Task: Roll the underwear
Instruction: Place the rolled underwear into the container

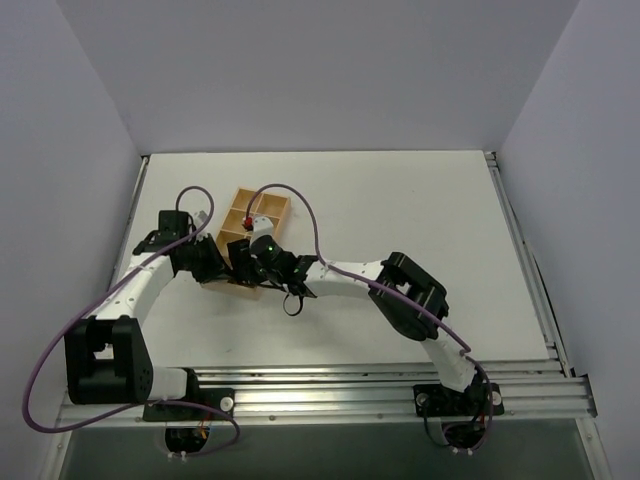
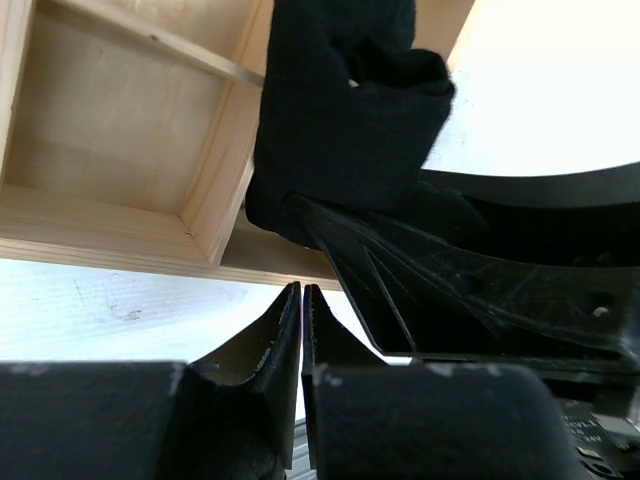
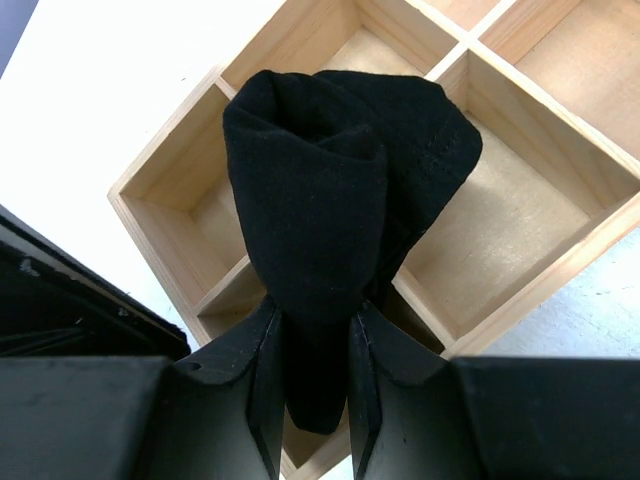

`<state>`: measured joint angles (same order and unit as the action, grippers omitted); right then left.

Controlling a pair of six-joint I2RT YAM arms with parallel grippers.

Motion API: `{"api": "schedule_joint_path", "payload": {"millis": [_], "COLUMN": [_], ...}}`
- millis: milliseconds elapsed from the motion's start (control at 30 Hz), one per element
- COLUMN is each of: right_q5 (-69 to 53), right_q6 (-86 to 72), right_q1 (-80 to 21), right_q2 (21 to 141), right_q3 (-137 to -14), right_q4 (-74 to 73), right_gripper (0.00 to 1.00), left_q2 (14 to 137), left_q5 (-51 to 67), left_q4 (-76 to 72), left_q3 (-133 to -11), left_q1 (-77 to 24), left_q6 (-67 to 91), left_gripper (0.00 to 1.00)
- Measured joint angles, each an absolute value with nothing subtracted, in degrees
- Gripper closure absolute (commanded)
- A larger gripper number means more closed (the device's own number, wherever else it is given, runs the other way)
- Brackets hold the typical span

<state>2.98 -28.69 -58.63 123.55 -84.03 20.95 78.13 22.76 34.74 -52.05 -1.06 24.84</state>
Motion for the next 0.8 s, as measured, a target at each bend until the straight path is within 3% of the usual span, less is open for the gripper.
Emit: {"api": "schedule_joint_path", "payload": {"millis": [433,633,800], "right_q5": [3.2,2.7,2.7], "right_q6": [-28.1,-28.3,-28.2], "right_q1": [-58.9,-59.0,-59.0], "right_q2": [123.2,123.2,123.1], "right_q3": [-82.0,-81.4,-81.1], "right_q4": [23.6,24.4,24.8], "right_gripper": [1.0,0.86,0.83], "left_q2": [78.1,79.0,79.6], "left_q5": [20.7,23.4,26.4], "left_q4": [32.8,30.2,27.1], "left_q3": [-51.2,-51.3,-51.3], "left_q1": [1.2,1.6,1.6], "left_q6": [25.3,25.8,26.9], "left_gripper": [0.87,0.87,0.87]}}
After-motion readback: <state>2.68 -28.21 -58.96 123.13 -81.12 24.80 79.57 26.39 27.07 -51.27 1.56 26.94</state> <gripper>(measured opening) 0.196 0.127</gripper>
